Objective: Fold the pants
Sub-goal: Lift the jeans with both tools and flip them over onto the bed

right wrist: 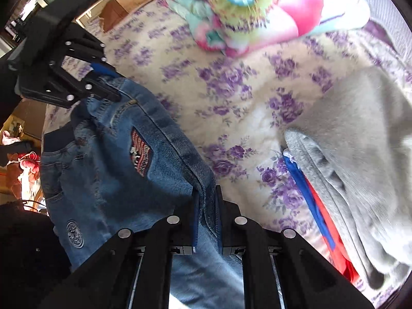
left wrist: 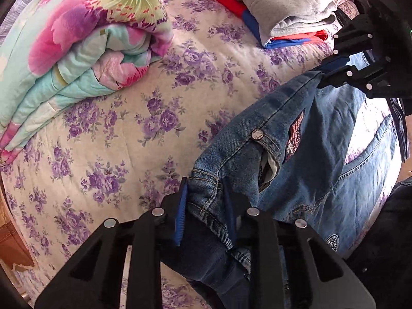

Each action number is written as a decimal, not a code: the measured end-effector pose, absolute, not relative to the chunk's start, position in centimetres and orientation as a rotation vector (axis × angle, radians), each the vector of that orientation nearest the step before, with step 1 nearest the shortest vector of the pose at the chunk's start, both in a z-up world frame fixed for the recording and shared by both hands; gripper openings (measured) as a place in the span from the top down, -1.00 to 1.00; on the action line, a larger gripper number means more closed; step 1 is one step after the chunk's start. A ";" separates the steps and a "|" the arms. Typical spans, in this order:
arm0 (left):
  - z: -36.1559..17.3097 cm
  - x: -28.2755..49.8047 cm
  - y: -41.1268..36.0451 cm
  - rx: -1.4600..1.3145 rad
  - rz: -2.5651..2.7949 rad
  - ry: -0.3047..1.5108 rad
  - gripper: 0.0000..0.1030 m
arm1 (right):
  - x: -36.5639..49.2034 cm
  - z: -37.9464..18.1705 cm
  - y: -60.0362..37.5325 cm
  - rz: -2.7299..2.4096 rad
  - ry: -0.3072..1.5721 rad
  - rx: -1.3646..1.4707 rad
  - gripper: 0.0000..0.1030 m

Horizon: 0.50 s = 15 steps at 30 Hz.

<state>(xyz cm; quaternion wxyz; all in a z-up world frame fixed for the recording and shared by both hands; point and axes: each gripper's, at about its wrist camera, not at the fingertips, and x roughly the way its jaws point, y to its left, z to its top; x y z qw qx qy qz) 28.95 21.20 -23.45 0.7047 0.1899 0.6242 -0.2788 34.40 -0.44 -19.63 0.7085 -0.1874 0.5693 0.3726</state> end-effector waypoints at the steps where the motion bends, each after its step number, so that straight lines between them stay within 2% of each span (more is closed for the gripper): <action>1: -22.6 28.2 21.2 0.429 -0.621 1.370 0.54 | 33.4 -18.9 -0.6 0.822 1.248 -0.425 0.79; 9: -17.6 20.8 22.7 0.441 -0.637 1.282 0.58 | 23.1 -15.5 -0.3 0.828 1.200 -0.393 0.82; 15: -18.2 13.8 23.1 0.444 -0.626 1.314 0.69 | 14.0 -16.3 2.1 0.894 1.255 -0.397 0.83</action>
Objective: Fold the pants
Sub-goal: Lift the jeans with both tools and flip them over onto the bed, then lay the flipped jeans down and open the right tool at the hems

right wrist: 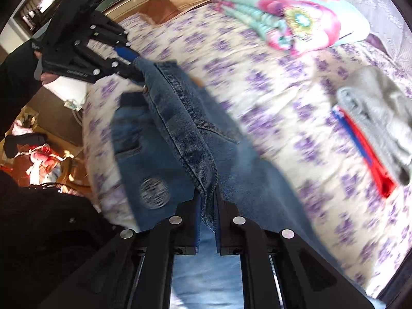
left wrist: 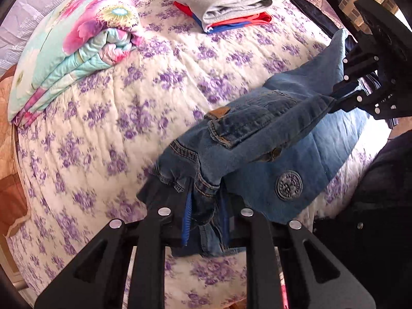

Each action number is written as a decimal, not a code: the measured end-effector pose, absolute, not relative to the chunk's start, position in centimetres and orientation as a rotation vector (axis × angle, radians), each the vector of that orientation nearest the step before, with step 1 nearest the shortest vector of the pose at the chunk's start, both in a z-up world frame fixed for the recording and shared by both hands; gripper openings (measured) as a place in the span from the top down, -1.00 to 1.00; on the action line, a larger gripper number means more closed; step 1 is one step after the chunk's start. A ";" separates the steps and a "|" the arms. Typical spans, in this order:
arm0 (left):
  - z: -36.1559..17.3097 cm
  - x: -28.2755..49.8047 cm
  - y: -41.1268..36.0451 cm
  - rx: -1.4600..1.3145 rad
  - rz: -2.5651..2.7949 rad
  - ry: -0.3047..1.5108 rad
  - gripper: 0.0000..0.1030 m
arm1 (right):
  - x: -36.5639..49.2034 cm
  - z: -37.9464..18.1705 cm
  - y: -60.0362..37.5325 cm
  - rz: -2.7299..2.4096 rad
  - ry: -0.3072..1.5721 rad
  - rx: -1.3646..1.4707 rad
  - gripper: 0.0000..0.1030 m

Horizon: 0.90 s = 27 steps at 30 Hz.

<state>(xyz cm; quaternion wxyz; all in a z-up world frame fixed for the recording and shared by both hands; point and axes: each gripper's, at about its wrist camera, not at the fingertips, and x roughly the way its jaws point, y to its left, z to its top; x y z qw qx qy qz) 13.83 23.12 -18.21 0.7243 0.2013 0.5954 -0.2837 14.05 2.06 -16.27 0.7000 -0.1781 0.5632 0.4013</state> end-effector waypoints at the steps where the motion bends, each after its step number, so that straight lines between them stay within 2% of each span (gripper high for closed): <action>1: -18.4 12.7 23.5 0.442 -0.626 1.324 0.71 | 12.6 -16.8 2.7 0.901 1.265 -0.411 0.83; 9: -23.3 7.4 24.1 0.440 -0.593 1.414 0.71 | 7.9 -23.7 4.5 0.857 1.391 -0.374 0.83; 12: -25.4 6.4 24.3 0.449 -0.565 1.442 0.67 | 7.4 -24.7 4.4 0.846 1.409 -0.342 0.82; 15: -24.9 5.7 24.4 0.442 -0.556 1.418 0.61 | 6.8 -24.7 4.3 0.846 1.403 -0.353 0.82; 18: -23.4 5.1 24.9 0.422 -0.574 1.400 0.46 | 6.8 -24.6 4.2 0.842 1.407 -0.347 0.82; 21: -21.6 4.3 25.6 0.414 -0.571 1.386 0.16 | 7.0 -25.1 4.3 0.836 1.408 -0.352 0.82; 24: -19.3 3.8 25.5 0.382 -0.549 1.334 0.10 | 7.4 -25.5 4.1 0.832 1.416 -0.336 0.82; 27: -16.8 4.2 24.1 0.228 -0.537 1.240 -0.35 | 7.5 -25.8 4.1 0.828 1.421 -0.327 0.82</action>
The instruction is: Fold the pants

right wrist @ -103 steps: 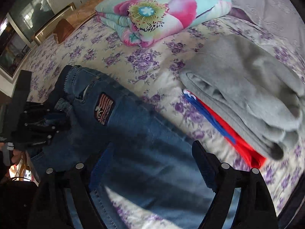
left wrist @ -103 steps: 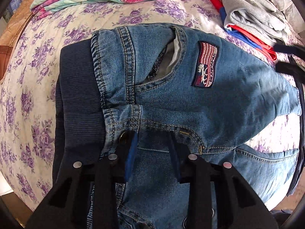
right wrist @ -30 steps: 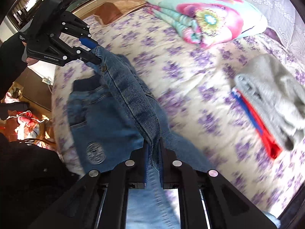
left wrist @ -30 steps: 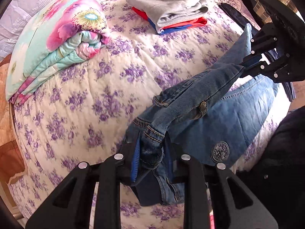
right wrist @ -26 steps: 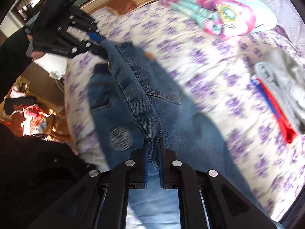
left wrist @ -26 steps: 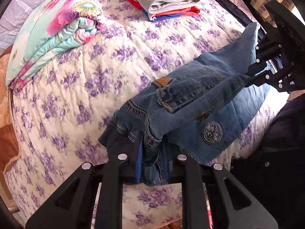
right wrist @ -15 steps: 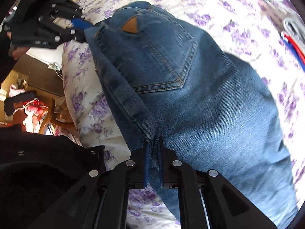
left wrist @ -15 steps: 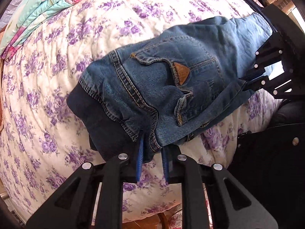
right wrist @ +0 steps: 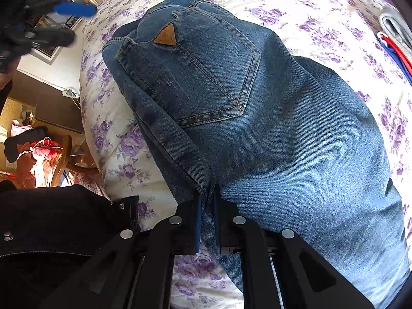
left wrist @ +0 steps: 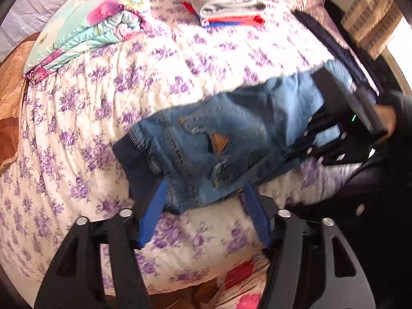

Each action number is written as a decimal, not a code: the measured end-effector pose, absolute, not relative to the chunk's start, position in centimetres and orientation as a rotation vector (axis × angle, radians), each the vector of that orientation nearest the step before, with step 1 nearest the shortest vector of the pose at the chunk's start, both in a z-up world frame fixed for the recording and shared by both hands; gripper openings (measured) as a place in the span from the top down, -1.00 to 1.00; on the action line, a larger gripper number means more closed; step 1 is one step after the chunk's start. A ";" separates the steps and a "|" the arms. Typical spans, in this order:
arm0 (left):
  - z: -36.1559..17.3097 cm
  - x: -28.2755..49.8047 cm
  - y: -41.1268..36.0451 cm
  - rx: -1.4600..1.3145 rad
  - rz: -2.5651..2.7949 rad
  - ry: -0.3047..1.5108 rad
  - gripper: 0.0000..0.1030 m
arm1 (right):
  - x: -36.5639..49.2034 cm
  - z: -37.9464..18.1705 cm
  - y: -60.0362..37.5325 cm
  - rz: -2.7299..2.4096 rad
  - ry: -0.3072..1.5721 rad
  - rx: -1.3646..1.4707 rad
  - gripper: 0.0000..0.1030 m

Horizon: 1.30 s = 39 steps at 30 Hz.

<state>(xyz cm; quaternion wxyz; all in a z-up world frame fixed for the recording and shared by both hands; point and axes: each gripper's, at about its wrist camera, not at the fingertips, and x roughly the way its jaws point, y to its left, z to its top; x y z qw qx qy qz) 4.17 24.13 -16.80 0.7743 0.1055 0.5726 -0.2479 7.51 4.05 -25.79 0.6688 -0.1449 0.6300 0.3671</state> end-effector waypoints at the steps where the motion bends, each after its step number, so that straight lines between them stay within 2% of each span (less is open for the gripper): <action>1: -16.6 4.4 23.5 0.173 -0.525 1.224 -0.44 | 7.5 -25.8 4.0 0.826 1.419 -0.327 0.82; 3: -17.6 5.3 21.6 0.072 -0.450 1.238 -0.45 | 7.3 -25.8 4.0 0.824 1.414 -0.332 0.82; 5: -20.3 6.6 20.0 -0.051 -0.392 1.326 -0.44 | 7.3 -25.6 3.9 0.823 1.411 -0.327 0.81; 6: -22.3 7.0 19.6 -0.126 -0.352 1.389 -0.28 | 7.3 -25.6 3.8 0.822 1.411 -0.322 0.81; 7: -24.7 7.3 19.2 -0.188 -0.325 1.470 0.10 | 7.2 -25.6 3.7 0.821 1.412 -0.314 0.81; 8: -27.2 7.0 18.9 -0.215 -0.294 1.551 0.31 | 7.1 -25.6 3.5 0.824 1.414 -0.308 0.78; 9: -29.2 6.8 18.8 -0.214 -0.242 1.610 0.60 | 7.0 -25.5 3.3 0.832 1.420 -0.302 0.70; 13: -30.0 6.0 19.4 -0.230 -0.208 1.624 0.80 | 5.9 -24.2 2.8 0.876 1.424 -0.301 0.43; 16: -30.6 5.9 20.1 -0.270 -0.205 1.634 0.81 | 7.1 -23.0 1.8 0.860 1.403 -0.177 0.43; 17: -30.7 5.9 20.2 -0.275 -0.200 1.634 0.81 | 7.7 -22.9 1.5 0.840 1.389 -0.150 0.52; 18: -30.7 5.9 20.1 -0.268 -0.194 1.635 0.81 | 8.1 -23.1 1.5 0.821 1.389 -0.140 0.83; 19: -30.7 6.0 19.9 -0.251 -0.189 1.636 0.81 | 8.5 -23.5 1.6 0.801 1.397 -0.140 0.93; 23: -30.7 6.4 18.8 -0.188 -0.174 1.649 0.81 | 8.1 -27.5 3.2 0.787 1.491 -0.178 0.94; 26: -30.7 6.3 18.3 -0.197 -0.169 1.660 0.81 | 8.0 -27.2 3.1 0.766 1.471 -0.163 0.94; 29: -30.8 6.3 19.0 -0.227 -0.180 1.662 0.81 | 8.8 -24.2 0.1 0.722 1.407 -0.048 0.85; 31: -30.8 6.6 19.7 -0.257 -0.189 1.666 0.81 | 9.4 -21.7 -4.2 0.648 1.339 0.079 0.42; 32: -30.8 6.7 19.9 -0.267 -0.193 1.668 0.81 | 9.5 -20.7 -6.8 0.591 1.303 0.138 0.08; 35: -30.6 6.9 20.3 -0.266 -0.196 1.666 0.81 | 8.6 -19.1 -16.5 0.371 1.247 0.312 0.03; 39: -30.7 7.1 19.7 -0.236 -0.189 1.662 0.81 | 4.3 -20.1 -28.9 0.035 1.216 0.580 0.03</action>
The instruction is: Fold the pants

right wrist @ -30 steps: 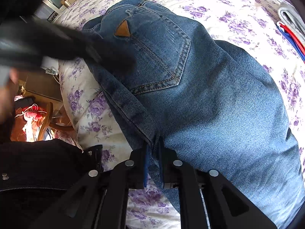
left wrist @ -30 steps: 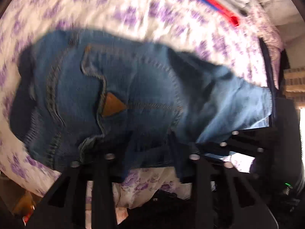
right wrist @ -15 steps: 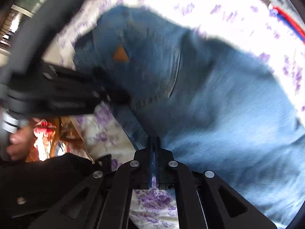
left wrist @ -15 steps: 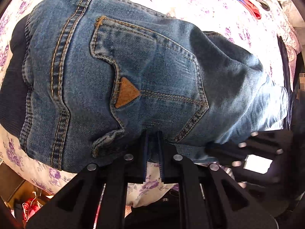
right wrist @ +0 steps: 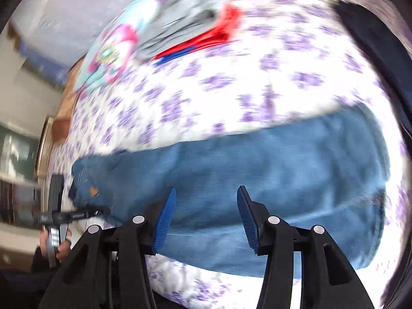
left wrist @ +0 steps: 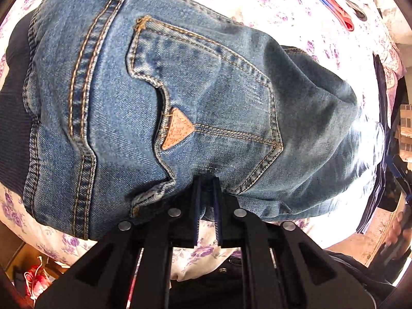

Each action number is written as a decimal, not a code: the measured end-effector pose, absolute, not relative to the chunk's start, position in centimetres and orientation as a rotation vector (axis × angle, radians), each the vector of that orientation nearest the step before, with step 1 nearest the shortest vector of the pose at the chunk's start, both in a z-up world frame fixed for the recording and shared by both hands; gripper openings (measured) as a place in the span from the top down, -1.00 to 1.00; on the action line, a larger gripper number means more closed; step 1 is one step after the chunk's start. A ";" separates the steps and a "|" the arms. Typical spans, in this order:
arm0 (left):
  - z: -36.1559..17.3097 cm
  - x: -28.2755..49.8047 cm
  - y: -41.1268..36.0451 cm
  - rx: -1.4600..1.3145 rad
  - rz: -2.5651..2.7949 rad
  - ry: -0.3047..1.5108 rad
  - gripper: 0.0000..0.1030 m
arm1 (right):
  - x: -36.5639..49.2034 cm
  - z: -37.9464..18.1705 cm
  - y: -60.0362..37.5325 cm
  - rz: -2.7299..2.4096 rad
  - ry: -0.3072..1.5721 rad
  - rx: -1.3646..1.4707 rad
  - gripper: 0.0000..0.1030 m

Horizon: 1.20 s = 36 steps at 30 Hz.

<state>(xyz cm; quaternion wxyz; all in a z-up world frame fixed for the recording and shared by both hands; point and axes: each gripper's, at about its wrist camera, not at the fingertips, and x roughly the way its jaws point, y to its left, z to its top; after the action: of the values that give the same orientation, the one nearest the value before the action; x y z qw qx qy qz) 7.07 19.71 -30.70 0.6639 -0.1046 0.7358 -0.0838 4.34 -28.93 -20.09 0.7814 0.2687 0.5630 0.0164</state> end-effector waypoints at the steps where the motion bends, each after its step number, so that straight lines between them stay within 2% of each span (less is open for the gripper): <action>1: -30.9 7.1 19.2 -0.230 -0.186 1.663 0.81 | 3.0 -20.8 -31.6 -0.041 1.215 0.662 0.03; 6: -30.9 7.3 18.1 -0.190 -0.175 1.673 0.82 | -0.8 -24.8 -38.8 -0.179 1.148 0.960 0.01; 14: -30.8 6.8 15.8 -0.135 -0.150 1.663 0.82 | 2.4 -28.4 -39.6 -0.160 1.074 1.082 0.05; 16: -30.8 6.9 15.4 -0.138 -0.147 1.665 0.82 | 2.9 -28.8 -39.8 -0.166 1.062 1.103 0.75; 17: -30.8 6.9 15.3 -0.141 -0.147 1.667 0.82 | 2.7 -28.6 -39.8 -0.168 1.050 1.115 0.82; 26: -31.3 7.2 19.1 -0.223 -0.227 1.683 0.82 | -3.9 -21.5 -39.6 -0.204 1.032 1.041 0.84; 29: -31.1 7.1 18.8 -0.188 -0.237 1.667 0.83 | -6.4 -23.2 -39.9 -0.237 1.073 1.033 0.84; 33: -31.0 7.2 18.1 -0.151 -0.231 1.662 0.83 | -7.8 -29.5 -40.0 -0.307 1.152 1.093 0.84; 36: -30.4 7.0 17.4 -0.125 -0.229 1.665 0.83 | -7.9 -30.3 -40.0 -0.300 1.127 1.096 0.82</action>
<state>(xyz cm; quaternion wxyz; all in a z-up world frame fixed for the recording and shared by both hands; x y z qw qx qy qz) 6.99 17.42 -30.36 0.6654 -0.0555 0.7375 -0.1014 -7.89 -40.03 -30.28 0.6964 0.4915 0.5054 -0.1343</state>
